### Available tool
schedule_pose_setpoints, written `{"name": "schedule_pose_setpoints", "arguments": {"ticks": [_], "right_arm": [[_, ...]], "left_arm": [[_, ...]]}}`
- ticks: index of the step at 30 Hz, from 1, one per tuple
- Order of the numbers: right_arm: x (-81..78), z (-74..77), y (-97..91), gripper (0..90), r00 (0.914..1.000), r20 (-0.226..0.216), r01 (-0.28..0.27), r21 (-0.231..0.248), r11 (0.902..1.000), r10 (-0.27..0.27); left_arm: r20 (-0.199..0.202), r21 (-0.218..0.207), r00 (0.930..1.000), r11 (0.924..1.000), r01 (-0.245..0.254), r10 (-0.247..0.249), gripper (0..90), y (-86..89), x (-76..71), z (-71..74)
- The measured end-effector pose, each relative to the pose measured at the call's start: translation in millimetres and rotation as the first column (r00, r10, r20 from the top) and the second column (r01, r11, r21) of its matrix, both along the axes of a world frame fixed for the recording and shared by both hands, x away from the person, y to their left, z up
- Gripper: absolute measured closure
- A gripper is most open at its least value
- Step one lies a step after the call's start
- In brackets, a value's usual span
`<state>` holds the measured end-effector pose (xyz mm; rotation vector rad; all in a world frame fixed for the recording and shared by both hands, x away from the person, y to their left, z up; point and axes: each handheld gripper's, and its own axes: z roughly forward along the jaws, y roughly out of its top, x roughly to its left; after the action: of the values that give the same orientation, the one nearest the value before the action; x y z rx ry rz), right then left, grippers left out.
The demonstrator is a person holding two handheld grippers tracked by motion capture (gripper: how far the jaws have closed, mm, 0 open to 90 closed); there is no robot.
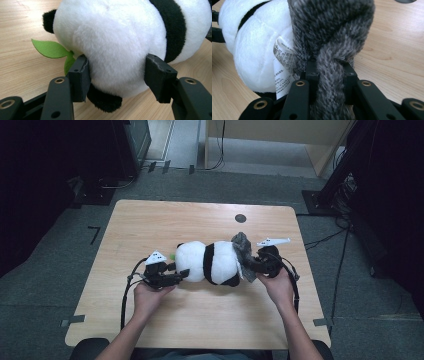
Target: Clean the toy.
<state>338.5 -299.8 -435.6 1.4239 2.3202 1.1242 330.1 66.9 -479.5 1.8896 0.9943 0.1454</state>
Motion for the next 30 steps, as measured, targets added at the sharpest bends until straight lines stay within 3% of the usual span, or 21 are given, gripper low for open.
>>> {"name": "schedule_pose_setpoints", "arguments": {"ticks": [1,5,13,20,25,30], "right_arm": [[-0.7,-1.3,0.8,74.5,0.9998,0.019,-0.002,-0.021,0.9998,0.003],[-0.3,-7.2,3.9,74.6,0.9998,0.022,-0.002,-0.056,0.9984,0.004],[6.9,-24.7,6.4,74.7,0.9989,-0.046,-0.009,-0.084,0.9964,0.005],[14.5,-33.4,0.8,74.1,0.9941,-0.108,-0.004,-0.058,0.9983,-0.002],[14.7,-28.4,-7.3,74.0,0.9947,-0.100,0.019,-0.065,0.9977,-0.025],[13.5,-18.3,-21.3,73.9,0.9956,-0.067,0.064,-0.036,0.9973,-0.066]], "left_arm": [[0.001,0.000,1.0000,1.0000,0.000,0.000,41.5,0.0,0.0,0.0],[0.002,0.000,1.0000,1.0000,0.000,0.000,41.4,0.0,-0.2,-0.2],[0.008,0.002,1.0000,1.0000,0.002,-0.002,40.4,0.4,-0.5,-0.5],[0.011,0.002,0.9999,1.0000,0.007,-0.007,37.9,1.0,-0.4,-0.6],[0.010,0.002,0.9999,1.0000,0.009,-0.009,35.5,1.1,-0.2,-0.9],[0.005,-0.002,0.9999,0.9999,0.016,-0.016,33.8,1.9,0.4,-1.4]]}}
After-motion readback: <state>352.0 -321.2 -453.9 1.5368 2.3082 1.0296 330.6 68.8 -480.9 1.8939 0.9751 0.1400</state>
